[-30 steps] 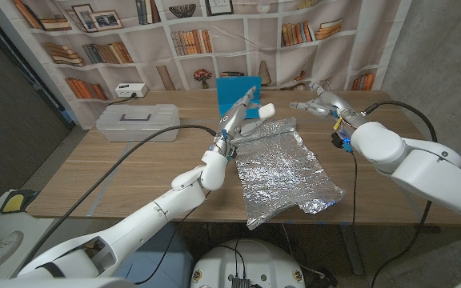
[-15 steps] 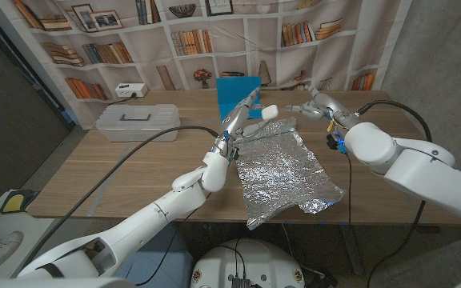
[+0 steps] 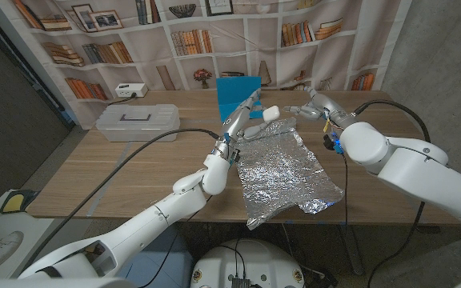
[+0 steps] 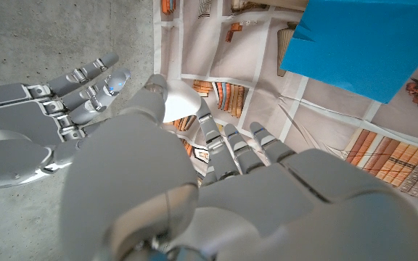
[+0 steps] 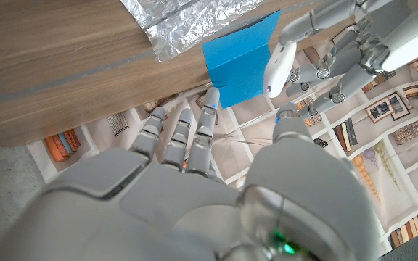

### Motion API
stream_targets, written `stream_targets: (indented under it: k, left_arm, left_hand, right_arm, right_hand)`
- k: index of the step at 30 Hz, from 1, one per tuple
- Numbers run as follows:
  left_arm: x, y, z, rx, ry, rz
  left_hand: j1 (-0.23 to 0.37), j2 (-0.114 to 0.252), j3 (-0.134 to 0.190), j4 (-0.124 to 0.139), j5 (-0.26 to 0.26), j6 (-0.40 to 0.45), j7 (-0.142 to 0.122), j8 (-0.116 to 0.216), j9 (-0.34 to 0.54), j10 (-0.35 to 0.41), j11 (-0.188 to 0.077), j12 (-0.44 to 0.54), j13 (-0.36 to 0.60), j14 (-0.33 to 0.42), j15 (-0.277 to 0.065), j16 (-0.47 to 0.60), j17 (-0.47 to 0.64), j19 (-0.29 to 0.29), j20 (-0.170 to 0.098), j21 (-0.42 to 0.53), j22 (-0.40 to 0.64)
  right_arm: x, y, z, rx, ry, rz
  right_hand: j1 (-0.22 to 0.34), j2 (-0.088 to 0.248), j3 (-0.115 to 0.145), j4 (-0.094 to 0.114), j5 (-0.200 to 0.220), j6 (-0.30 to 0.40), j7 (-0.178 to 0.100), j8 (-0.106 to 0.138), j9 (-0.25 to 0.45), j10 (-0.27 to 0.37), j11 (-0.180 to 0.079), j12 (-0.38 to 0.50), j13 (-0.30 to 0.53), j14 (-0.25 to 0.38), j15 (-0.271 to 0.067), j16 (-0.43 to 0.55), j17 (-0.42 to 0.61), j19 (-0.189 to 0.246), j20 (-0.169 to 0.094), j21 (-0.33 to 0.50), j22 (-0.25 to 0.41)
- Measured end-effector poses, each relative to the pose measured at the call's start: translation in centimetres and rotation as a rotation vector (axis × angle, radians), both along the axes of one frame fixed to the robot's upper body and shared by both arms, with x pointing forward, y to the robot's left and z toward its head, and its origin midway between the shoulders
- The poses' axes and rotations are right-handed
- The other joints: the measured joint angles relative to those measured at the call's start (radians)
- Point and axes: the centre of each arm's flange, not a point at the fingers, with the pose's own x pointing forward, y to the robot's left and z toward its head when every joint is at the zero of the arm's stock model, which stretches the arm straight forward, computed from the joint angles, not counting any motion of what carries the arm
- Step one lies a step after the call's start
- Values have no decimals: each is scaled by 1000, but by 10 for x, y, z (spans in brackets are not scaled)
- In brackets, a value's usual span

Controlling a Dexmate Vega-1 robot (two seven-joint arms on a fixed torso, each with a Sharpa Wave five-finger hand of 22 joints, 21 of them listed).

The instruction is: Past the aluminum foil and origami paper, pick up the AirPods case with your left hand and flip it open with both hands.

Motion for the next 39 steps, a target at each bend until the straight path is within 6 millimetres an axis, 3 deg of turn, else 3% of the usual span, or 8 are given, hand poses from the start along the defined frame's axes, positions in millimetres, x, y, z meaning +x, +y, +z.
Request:
stream_targets:
  k: [8,20,39]
  left_arm:
    - [-1,-2,1,-3,-3,-4]
    - [-1,-3,1,-7,-2,-8]
    - [1,-12,-3,-10,9,-29]
  left_hand:
    - [6,1,-4,-4,0,0,0,0,0,0,0,0,-1,0,0,0,0,0,0,0,0]
    - [12,2,-6,-2,-3,0,0,0,0,0,0,-2,0,1,2,0,0,0,0,0,0]
    - [8,6,-14,3,0,11,0,0,0,4,4,-8,0,2,1,0,0,0,0,0,0]
  right_arm:
    - [-1,6,2,-16,-2,-4]
    - [1,17,1,-44,12,-4]
    - [10,26,-2,-45,30,19]
  right_hand:
    - [-27,-16,-10,10,-7,-4,4,0,0,5,6,0,6,1,-1,0,0,11,0,0,0]
    - [-46,-27,-18,18,-21,-2,12,0,-3,-4,14,0,9,11,25,0,0,31,-2,0,0]
    - [-55,-18,-22,22,-21,-2,12,0,-3,1,20,-1,14,20,16,0,0,45,2,0,2]
